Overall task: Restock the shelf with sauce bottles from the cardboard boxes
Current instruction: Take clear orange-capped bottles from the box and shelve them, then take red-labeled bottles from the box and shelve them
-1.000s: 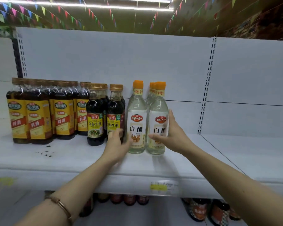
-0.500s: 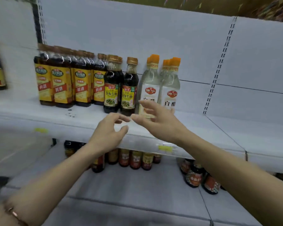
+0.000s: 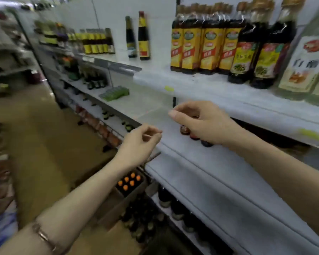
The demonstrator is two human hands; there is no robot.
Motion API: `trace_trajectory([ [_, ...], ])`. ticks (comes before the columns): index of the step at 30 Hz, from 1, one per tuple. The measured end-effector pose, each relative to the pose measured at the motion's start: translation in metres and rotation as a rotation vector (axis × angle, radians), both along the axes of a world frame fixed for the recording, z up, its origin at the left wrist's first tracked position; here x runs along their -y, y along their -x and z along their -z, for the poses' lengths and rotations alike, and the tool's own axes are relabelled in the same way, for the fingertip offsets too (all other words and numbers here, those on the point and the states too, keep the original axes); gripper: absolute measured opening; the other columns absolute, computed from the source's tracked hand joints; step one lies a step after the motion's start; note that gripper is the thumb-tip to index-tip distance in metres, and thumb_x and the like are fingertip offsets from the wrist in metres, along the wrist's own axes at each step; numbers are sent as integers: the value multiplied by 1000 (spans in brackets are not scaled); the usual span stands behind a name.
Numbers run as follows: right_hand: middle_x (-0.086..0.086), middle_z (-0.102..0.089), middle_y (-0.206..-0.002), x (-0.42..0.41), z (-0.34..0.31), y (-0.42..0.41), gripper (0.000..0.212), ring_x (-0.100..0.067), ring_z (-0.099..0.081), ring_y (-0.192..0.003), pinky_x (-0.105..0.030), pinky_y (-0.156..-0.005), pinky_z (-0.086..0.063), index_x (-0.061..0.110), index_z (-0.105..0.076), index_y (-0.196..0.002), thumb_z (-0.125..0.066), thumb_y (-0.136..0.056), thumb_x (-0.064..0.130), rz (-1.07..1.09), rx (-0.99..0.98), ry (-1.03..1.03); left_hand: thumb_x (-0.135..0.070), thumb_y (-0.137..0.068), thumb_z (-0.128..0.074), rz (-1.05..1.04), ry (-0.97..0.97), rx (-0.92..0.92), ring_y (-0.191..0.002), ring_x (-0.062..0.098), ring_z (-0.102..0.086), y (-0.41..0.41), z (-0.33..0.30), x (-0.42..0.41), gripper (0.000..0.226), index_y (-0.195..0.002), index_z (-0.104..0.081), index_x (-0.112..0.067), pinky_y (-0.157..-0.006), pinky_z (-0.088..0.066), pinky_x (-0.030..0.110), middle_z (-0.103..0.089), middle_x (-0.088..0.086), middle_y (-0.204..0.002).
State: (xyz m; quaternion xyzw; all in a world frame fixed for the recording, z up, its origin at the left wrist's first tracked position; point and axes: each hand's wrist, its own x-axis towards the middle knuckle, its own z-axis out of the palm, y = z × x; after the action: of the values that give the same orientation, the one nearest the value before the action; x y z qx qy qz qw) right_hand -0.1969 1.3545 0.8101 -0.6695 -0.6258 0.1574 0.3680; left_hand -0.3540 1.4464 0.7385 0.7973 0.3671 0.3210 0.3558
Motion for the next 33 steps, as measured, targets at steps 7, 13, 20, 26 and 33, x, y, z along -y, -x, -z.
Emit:
trace_trajectory([
  [7, 11, -68, -101, -54, 39, 90, 29, 2, -61, -93, -18, -81, -49, 24, -66, -108, -53, -94, 47, -205, -44, 140, -33, -95, -54, -170, 8, -139, -97, 5, -58, 121, 36, -38, 13, -99, -65, -28, -79, -45, 19, -62, -10, -105],
  [13, 13, -65, -104, -127, 60, 155, 30, 0, -60, -98, -22, -87, -48, 24, -63, -112, -53, -94, 46, -207, -31, 186, -33, -95, -56, -147, -2, -163, -93, -5, -54, 188, 62, -106, 13, -98, -66, -26, -75, -39, 5, -59, -11, -105],
  [20, 10, -65, -108, -222, 89, 230, 32, -6, -61, -101, -34, -94, -51, 27, -61, -114, -54, -92, 49, -202, -73, 232, -33, -96, -54, -117, 58, -277, -96, -1, -54, 280, 81, -196, 11, -99, -63, -28, -77, -43, 9, -56, -10, -107],
  [26, 6, -63, -118, -280, 130, 250, 39, -9, -60, -108, -33, -96, -50, 23, -57, -125, -52, -94, 47, -213, -51, 344, -28, -95, -57, -93, 125, -362, -99, 8, -56, 307, 129, -267, 11, -104, -63, -25, -82, -46, 20, -54, -5, -108],
  [33, 8, -61, -119, -386, 193, 247, 41, -9, -59, -107, -27, -90, -50, 23, -54, -128, -50, -96, 48, -213, -77, 450, -22, -94, -58, -65, 194, -456, -98, 13, -57, 315, 190, -367, 8, -100, -58, -27, -88, -52, 35, -54, -1, -107],
])
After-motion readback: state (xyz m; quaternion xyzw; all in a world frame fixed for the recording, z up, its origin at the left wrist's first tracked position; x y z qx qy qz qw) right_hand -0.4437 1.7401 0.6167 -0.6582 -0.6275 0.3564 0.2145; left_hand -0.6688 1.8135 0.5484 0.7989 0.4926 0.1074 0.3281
